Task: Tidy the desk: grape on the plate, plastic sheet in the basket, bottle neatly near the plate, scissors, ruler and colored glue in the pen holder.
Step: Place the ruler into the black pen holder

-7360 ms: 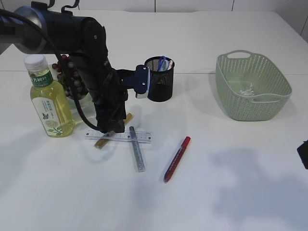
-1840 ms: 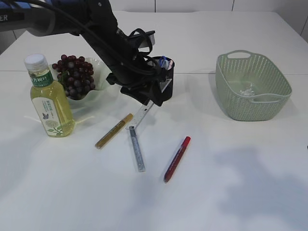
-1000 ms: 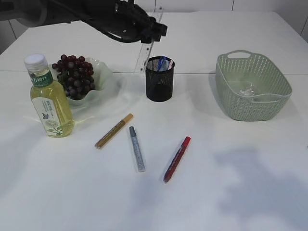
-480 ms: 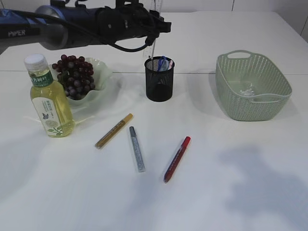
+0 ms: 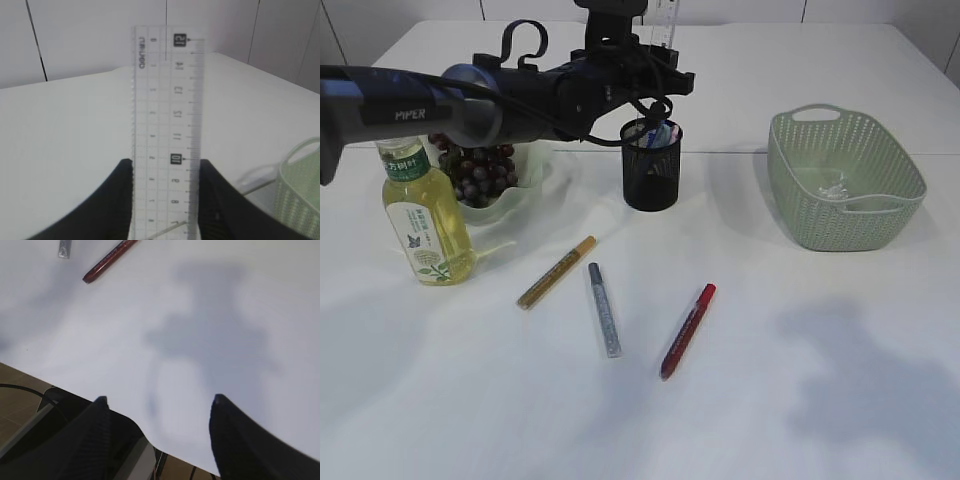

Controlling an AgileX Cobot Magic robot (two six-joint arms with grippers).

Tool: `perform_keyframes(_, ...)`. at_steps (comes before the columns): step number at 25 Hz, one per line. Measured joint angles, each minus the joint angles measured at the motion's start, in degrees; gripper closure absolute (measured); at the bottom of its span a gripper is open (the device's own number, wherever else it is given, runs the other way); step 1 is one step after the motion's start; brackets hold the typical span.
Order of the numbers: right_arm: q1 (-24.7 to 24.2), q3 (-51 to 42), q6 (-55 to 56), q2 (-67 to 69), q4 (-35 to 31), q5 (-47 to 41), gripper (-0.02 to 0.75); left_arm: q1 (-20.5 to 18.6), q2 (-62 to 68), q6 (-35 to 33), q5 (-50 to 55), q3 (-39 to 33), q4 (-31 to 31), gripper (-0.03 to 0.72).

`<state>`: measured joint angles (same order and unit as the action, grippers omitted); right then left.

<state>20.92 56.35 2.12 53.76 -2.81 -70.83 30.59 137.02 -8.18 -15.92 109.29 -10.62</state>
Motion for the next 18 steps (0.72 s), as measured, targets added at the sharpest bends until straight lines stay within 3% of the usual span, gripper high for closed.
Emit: perform_keyframes(18, 0.0, 0.0, 0.0, 0.0, 0.0, 2.35, 0.248, 0.0, 2.45, 0.0, -4.29, 0.0, 2.78, 0.41)
